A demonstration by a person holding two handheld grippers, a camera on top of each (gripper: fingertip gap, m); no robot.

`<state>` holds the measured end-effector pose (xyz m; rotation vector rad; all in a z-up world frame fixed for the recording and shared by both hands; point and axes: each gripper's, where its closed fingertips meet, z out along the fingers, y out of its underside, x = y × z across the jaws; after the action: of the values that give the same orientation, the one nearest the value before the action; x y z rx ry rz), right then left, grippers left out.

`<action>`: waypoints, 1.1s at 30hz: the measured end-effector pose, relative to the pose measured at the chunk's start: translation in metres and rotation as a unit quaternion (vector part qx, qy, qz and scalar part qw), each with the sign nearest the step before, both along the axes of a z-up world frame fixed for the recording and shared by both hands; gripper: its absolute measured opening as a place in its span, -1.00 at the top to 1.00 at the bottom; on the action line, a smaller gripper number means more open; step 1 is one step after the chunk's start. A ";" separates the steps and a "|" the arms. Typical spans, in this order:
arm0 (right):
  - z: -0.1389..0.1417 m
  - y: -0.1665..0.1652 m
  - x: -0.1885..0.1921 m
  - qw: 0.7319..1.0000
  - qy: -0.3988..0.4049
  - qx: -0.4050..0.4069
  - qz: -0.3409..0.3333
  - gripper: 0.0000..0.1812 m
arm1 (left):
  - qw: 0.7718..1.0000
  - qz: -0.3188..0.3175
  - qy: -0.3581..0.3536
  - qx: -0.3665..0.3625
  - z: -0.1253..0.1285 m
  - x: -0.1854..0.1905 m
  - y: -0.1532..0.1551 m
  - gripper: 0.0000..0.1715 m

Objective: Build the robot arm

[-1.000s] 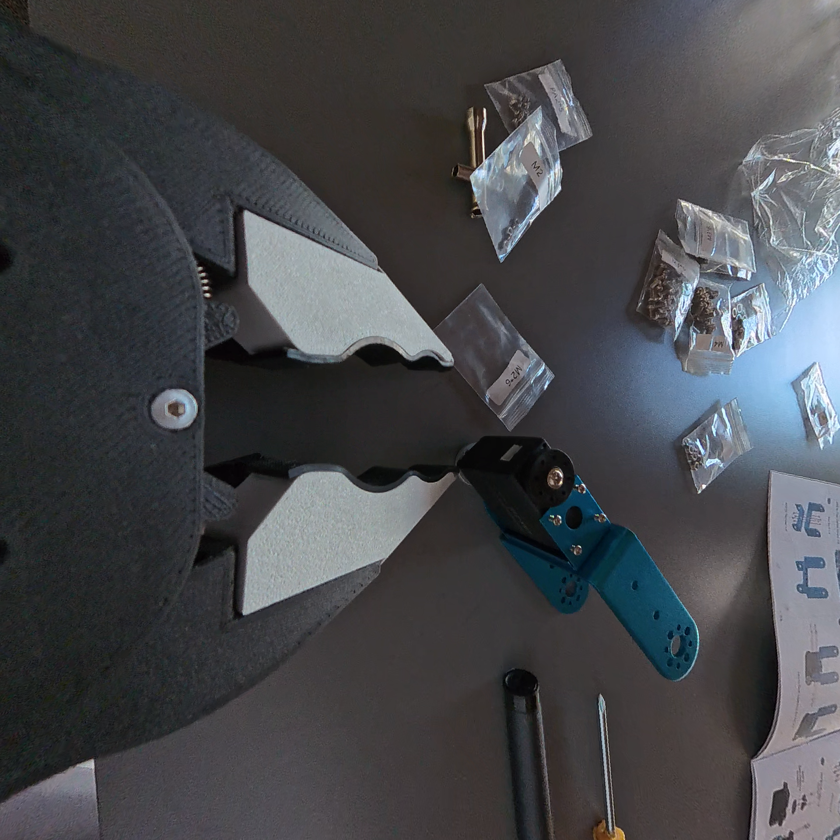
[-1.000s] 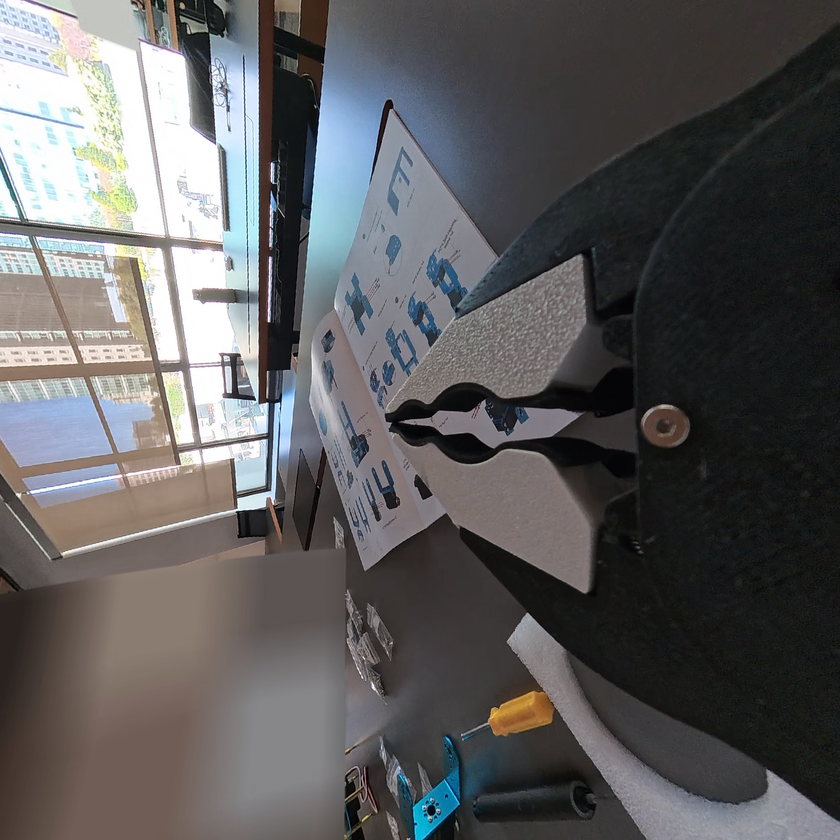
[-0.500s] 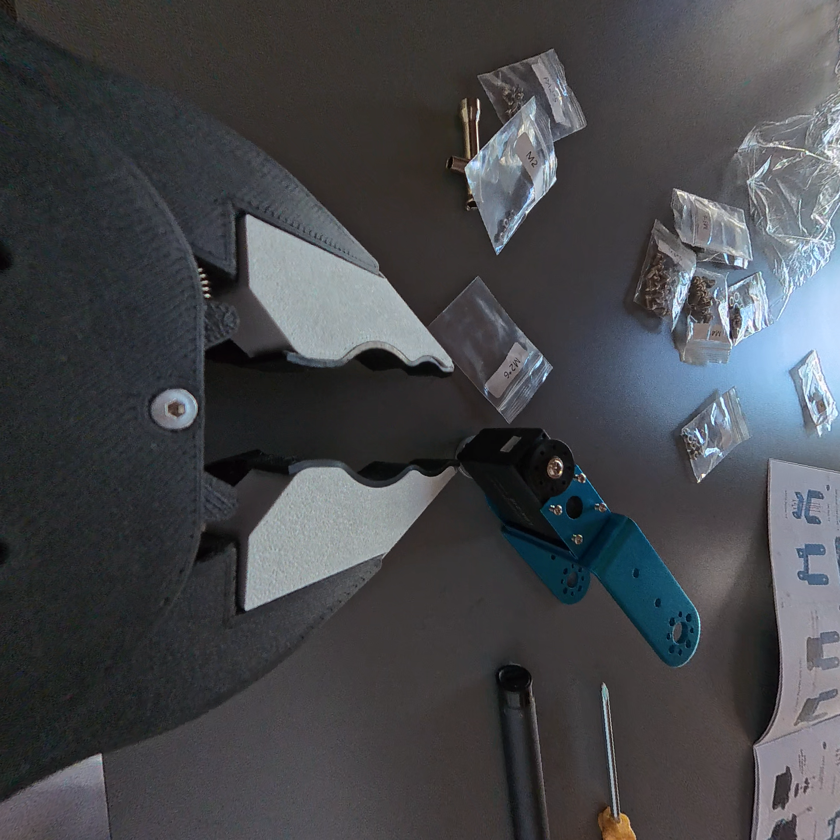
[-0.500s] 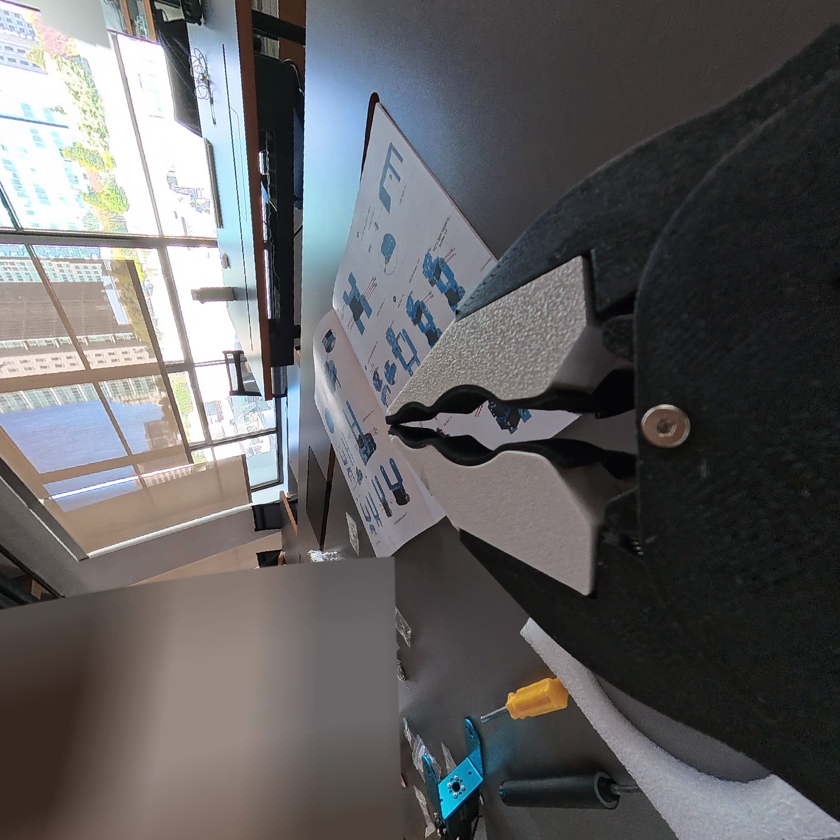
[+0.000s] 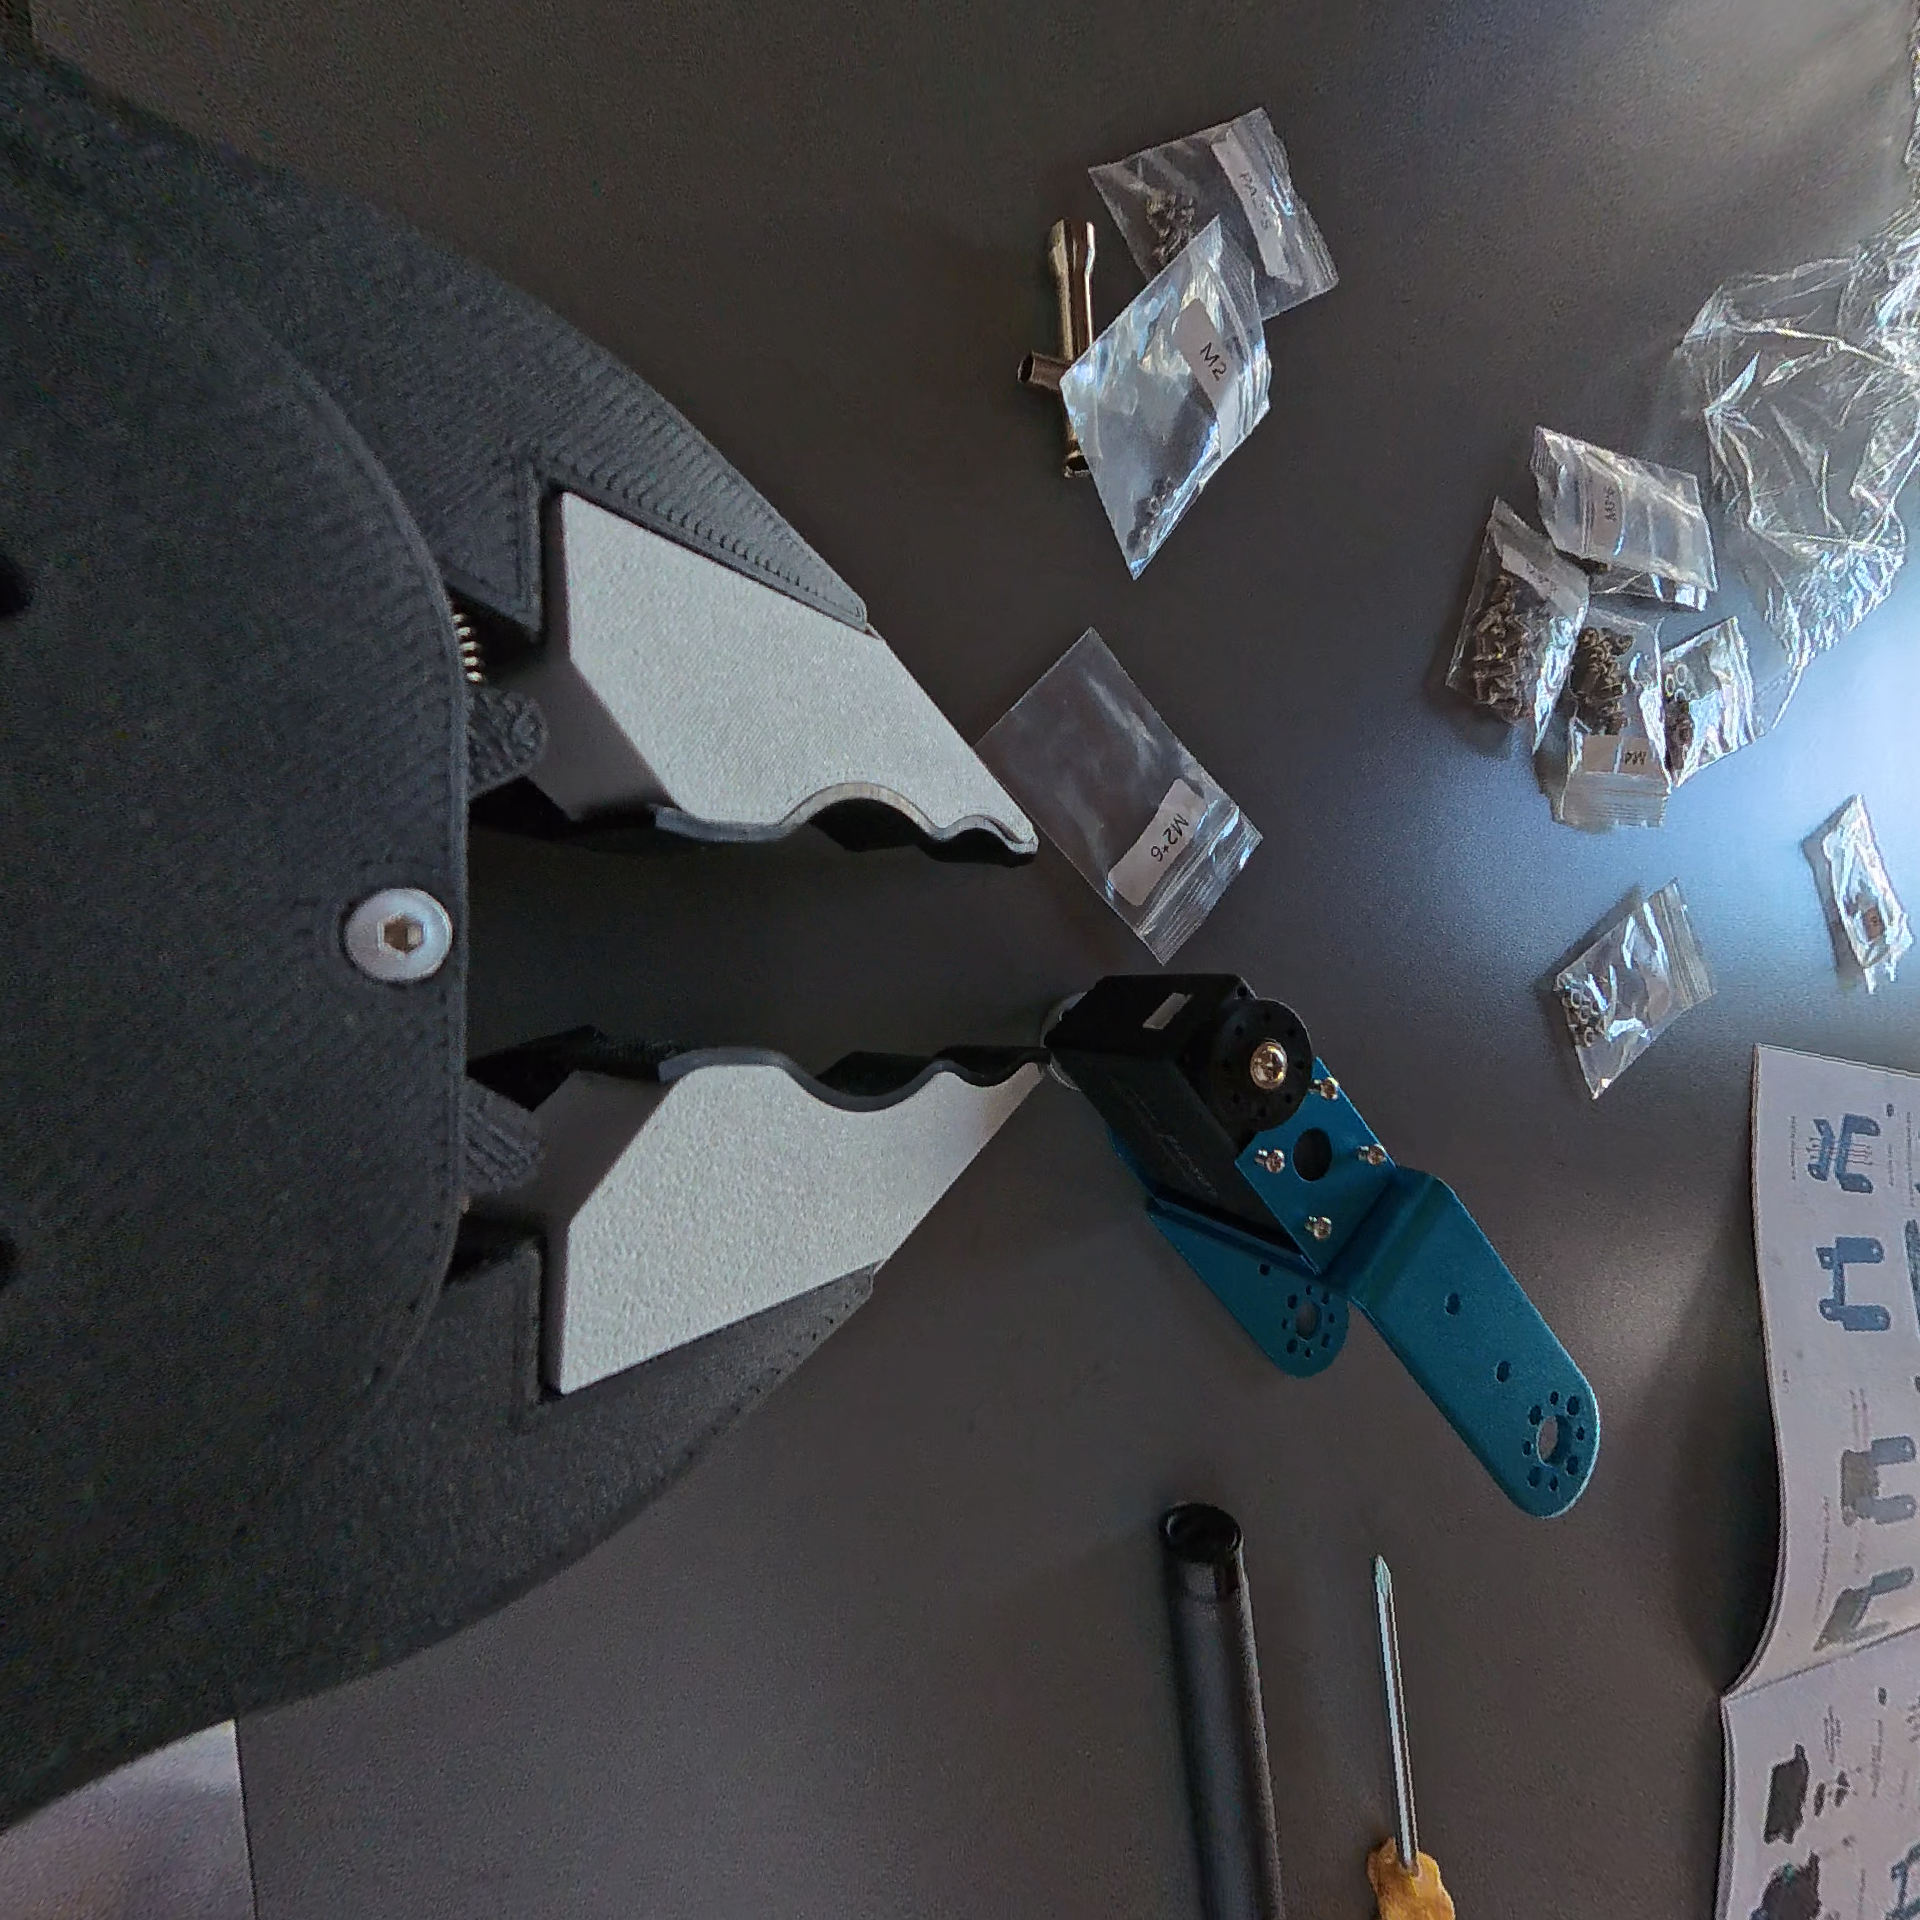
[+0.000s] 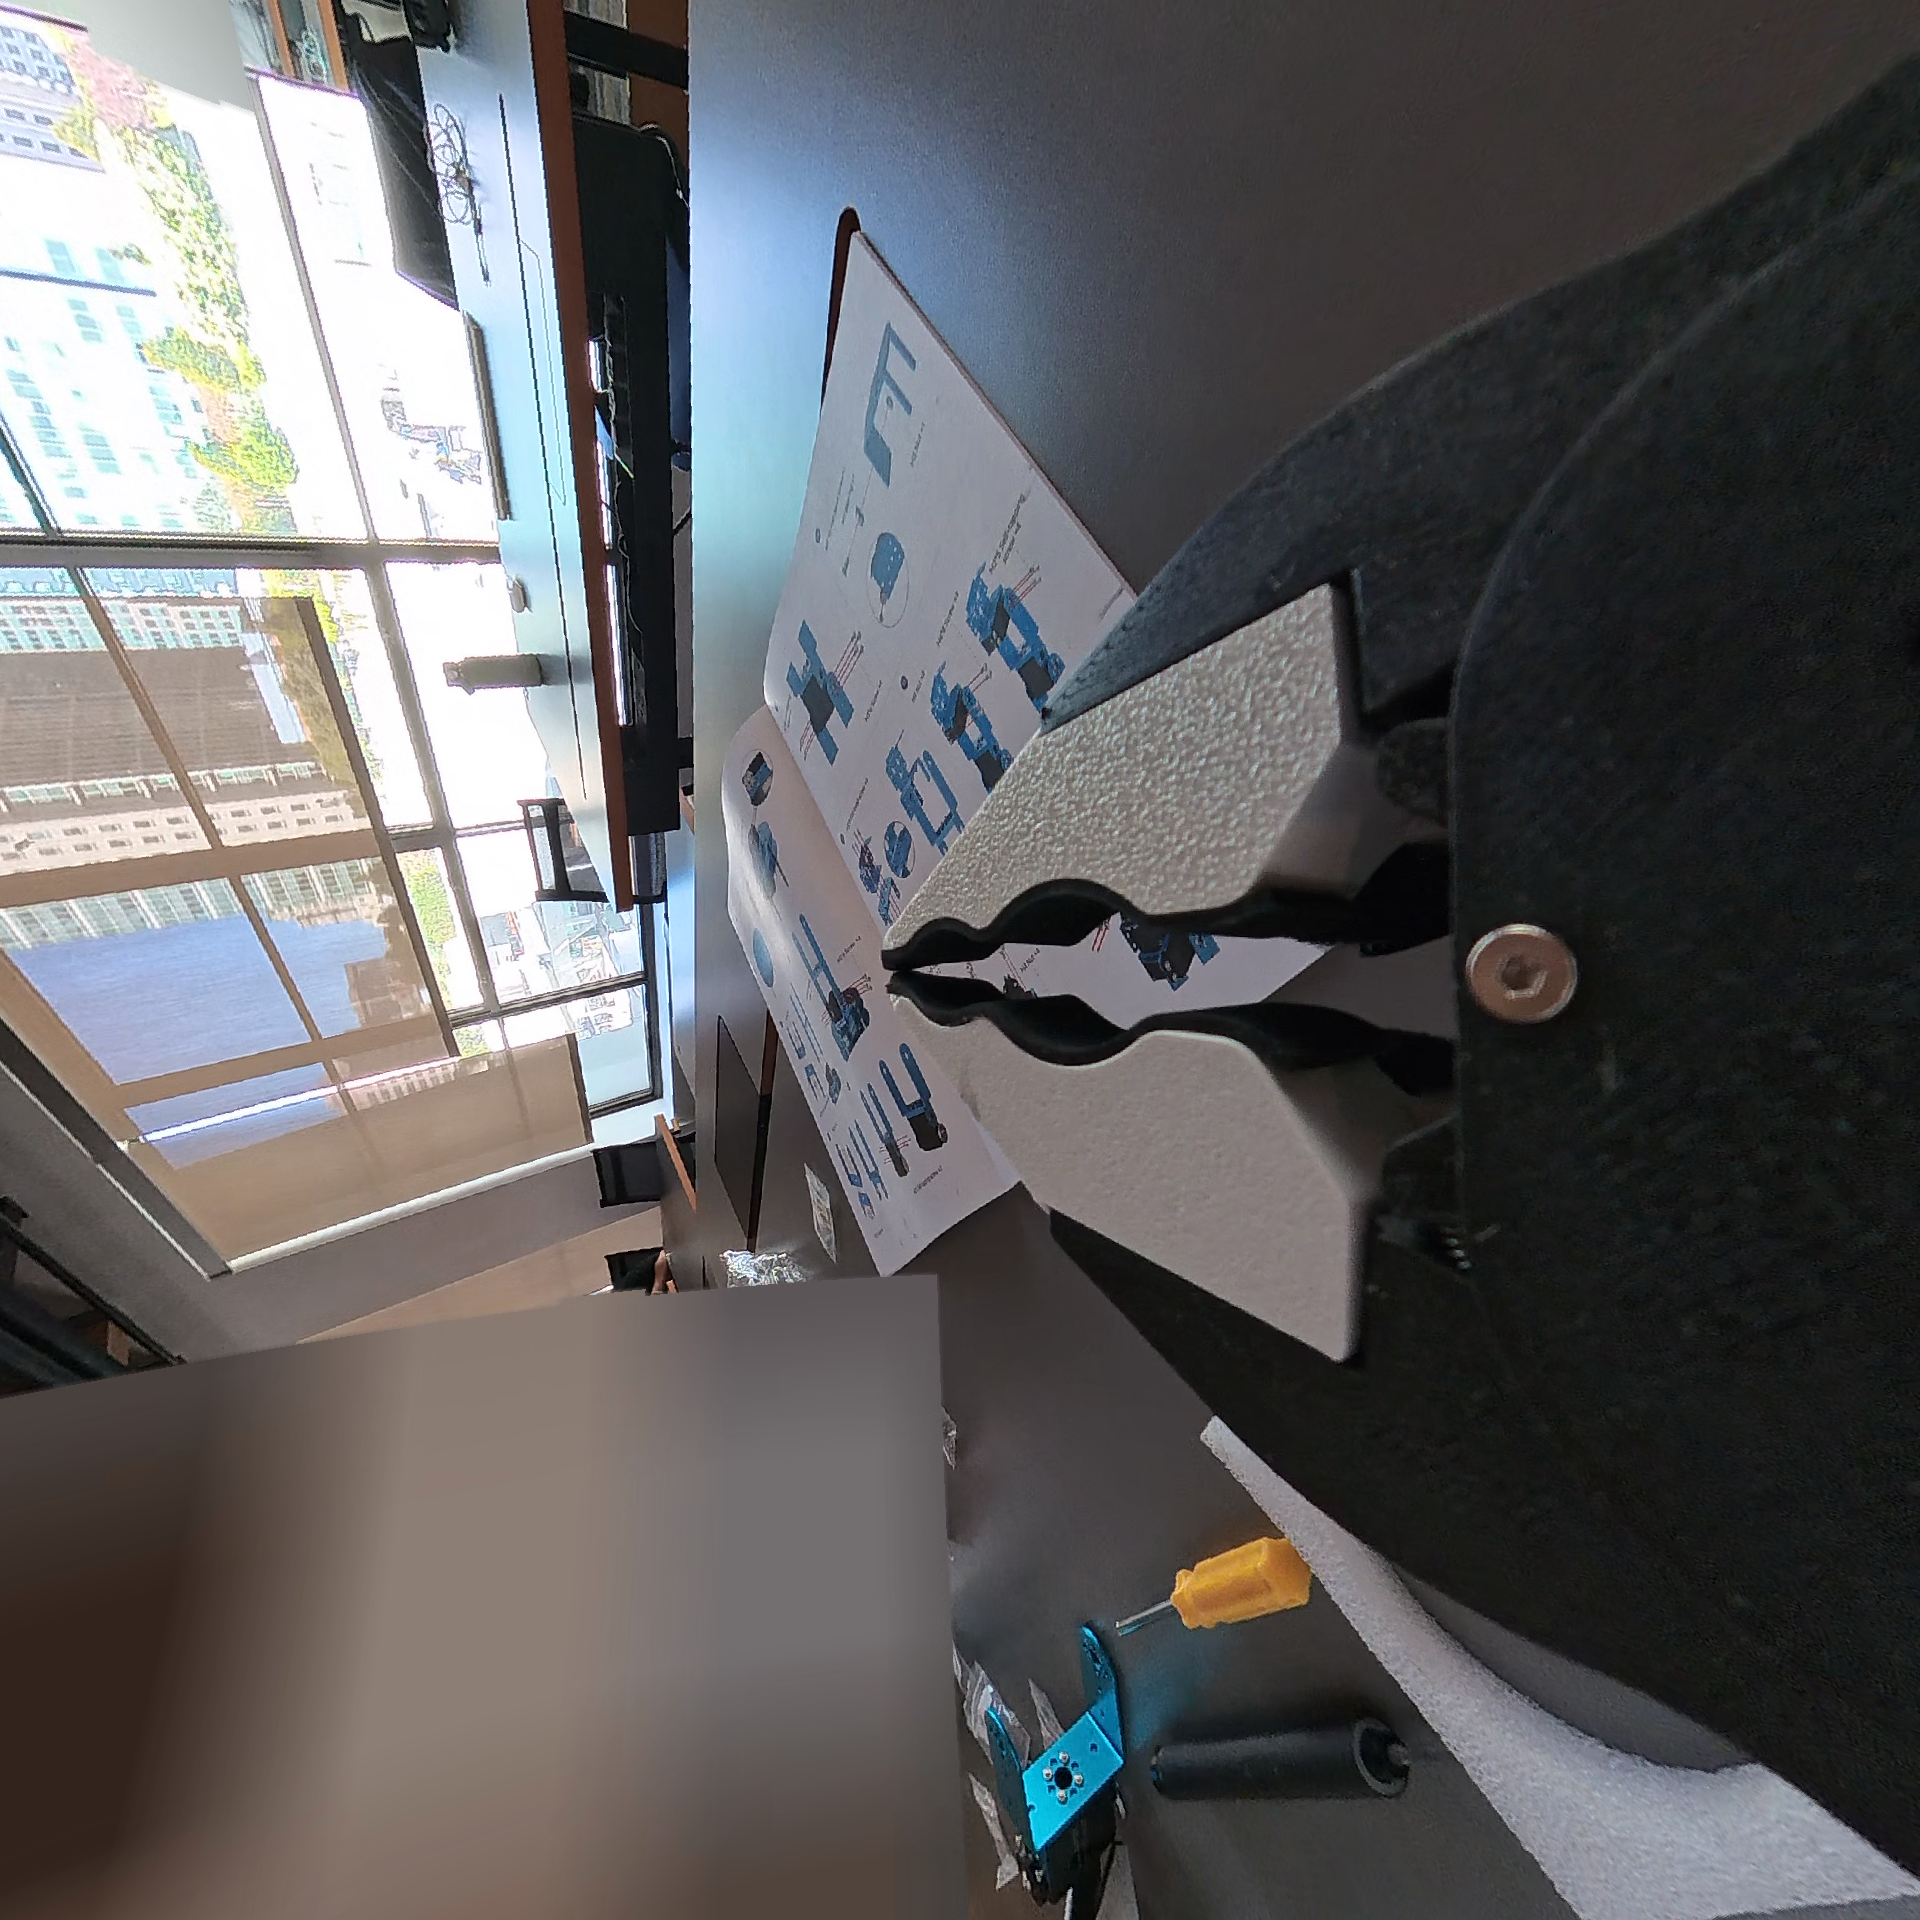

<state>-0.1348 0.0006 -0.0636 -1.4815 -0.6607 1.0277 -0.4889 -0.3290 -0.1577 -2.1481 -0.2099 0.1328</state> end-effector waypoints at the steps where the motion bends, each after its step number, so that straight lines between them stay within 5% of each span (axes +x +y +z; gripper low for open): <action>1: 0.000 0.000 0.000 1.000 0.001 0.000 0.000 0.99 | 1.000 0.000 0.000 0.000 0.000 0.000 0.000 0.60; 33: -0.001 0.001 0.000 1.000 0.000 -0.008 0.003 0.99 | 1.000 -0.013 0.001 0.002 0.000 0.003 0.001 0.67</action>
<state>-0.1351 0.0020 -0.0643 -1.4938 -0.6591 1.0392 -0.4857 -0.3283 -0.1573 -2.1457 -0.1809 0.1198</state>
